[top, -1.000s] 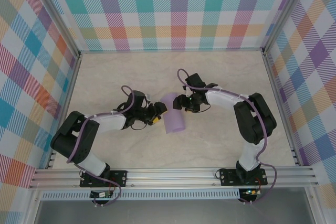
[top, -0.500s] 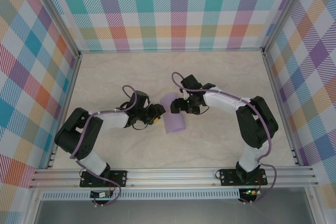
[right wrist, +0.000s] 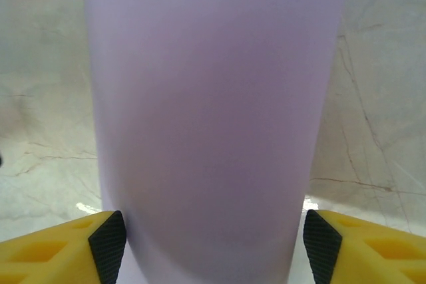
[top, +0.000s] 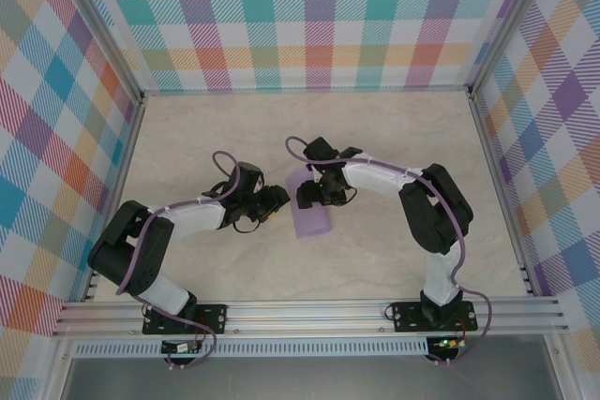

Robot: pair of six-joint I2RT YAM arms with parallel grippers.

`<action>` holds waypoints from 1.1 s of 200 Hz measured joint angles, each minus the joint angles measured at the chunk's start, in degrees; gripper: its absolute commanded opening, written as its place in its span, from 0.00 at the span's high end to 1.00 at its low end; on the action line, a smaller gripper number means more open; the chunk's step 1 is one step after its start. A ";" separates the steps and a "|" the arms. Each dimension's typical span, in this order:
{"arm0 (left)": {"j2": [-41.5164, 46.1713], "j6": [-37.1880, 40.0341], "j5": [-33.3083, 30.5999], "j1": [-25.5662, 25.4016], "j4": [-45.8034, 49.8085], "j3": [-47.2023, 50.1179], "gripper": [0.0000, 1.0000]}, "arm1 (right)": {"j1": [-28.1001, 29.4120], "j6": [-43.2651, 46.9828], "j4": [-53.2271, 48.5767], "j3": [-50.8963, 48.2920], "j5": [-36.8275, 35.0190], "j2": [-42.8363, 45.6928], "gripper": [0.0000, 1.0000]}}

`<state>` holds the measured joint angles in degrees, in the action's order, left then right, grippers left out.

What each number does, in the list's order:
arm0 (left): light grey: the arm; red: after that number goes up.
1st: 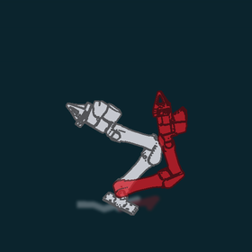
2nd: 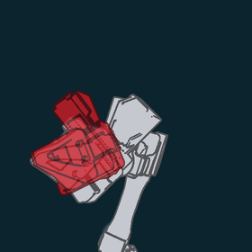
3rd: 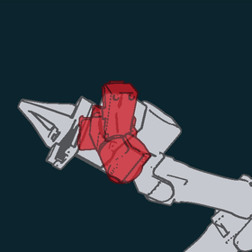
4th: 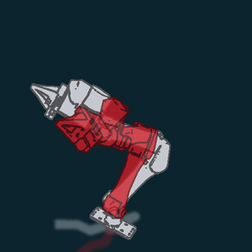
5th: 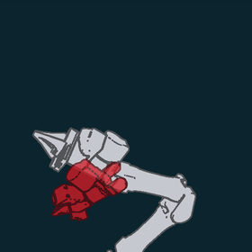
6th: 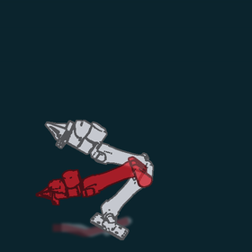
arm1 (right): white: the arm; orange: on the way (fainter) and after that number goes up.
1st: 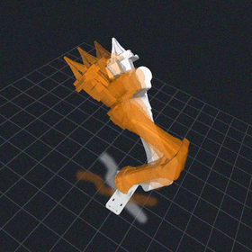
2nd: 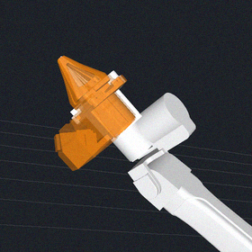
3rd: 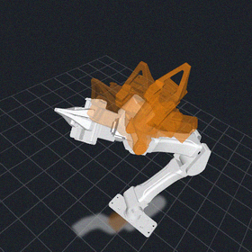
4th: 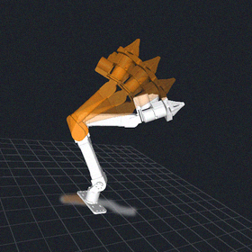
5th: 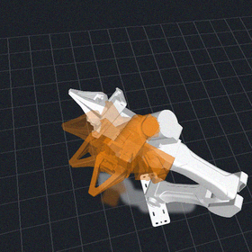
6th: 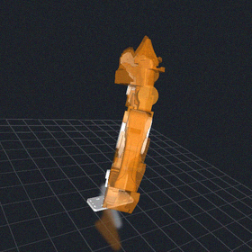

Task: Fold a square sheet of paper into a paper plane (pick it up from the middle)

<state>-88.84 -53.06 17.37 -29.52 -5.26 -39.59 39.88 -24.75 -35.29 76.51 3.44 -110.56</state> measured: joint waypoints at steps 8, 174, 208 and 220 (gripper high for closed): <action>0.00 0.17 -0.13 0.00 0.28 0.00 0.50 | -0.39 0.09 0.02 0.00 0.04 -0.22 0.32; -3.69 1.25 1.18 -1.77 0.22 -3.82 0.56 | -5.92 3.85 0.04 -2.05 1.51 -0.50 0.47; -5.07 1.25 1.16 -1.92 0.22 -4.72 0.58 | -6.64 3.82 0.52 -2.97 1.95 -0.52 0.47; -5.27 1.33 1.01 -1.97 0.20 -5.05 0.59 | -6.80 3.63 0.66 -3.08 2.16 -0.52 0.47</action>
<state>-94.11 -51.72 18.37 -31.48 -5.06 -44.64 33.08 -21.12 -34.63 73.43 5.61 -111.09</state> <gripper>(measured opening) 0.417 0.528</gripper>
